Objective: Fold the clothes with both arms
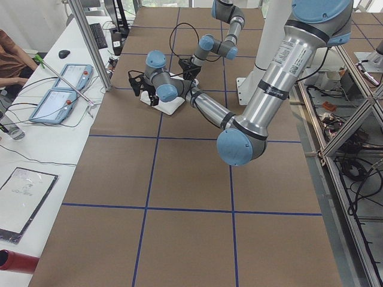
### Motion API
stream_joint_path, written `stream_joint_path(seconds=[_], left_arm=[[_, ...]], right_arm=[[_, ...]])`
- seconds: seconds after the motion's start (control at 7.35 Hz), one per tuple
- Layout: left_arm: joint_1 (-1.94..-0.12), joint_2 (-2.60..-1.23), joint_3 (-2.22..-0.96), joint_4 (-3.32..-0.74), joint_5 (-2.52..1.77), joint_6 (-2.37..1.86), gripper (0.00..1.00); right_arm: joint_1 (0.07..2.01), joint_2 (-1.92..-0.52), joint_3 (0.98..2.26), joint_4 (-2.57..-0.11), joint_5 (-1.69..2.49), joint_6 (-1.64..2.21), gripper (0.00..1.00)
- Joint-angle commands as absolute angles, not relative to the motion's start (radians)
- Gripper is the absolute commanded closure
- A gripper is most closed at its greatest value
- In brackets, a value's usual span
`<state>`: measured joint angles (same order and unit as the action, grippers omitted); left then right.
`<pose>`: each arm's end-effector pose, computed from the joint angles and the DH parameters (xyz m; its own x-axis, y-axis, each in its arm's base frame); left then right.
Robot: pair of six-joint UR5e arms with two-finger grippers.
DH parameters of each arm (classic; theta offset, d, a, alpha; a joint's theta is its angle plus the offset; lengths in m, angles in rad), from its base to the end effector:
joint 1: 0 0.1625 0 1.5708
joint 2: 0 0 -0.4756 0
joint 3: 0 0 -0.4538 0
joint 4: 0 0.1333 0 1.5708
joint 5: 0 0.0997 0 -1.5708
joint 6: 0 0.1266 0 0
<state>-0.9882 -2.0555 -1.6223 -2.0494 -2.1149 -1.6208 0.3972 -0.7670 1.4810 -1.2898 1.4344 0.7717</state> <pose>0.3595 -0.6689 0.3240 0.2664 -0.4820 -0.8347 0.4865 0.8148 -0.3153 -0.7209 -0.4656 0.1800 0.7002 -0.4763 0.5318 0.0193 0.7573 0.6528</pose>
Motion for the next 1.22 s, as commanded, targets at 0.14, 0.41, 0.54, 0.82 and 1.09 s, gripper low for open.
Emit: stream_joint_path(seconds=[0.14,0.41,0.54,0.82,1.09], left_arm=[[-0.988,-2.062,-1.628,-2.048,-2.114,-1.623,0.0],[-0.986,-2.068,-1.629,-2.048,-2.114,-1.632,0.0],[-0.986,-2.069,-1.629,-2.046,-2.114,-1.632,0.0],[-0.986,-2.069,-1.629,-2.046,-2.114,-1.634,0.0],[-0.986,-2.069,-1.629,-2.048,-2.112,-1.634,0.0]], right_arm=[[0.527,-0.8,1.48,-1.293,1.5,0.769,1.0],[0.619,-0.868,1.483,-1.305,1.589,0.759,1.0],[0.639,-0.889,1.482,-1.315,1.604,0.756,1.0],[0.675,-0.907,1.471,-1.318,1.609,0.755,1.0],[0.68,-0.905,1.468,-1.315,1.608,0.771,1.0]])
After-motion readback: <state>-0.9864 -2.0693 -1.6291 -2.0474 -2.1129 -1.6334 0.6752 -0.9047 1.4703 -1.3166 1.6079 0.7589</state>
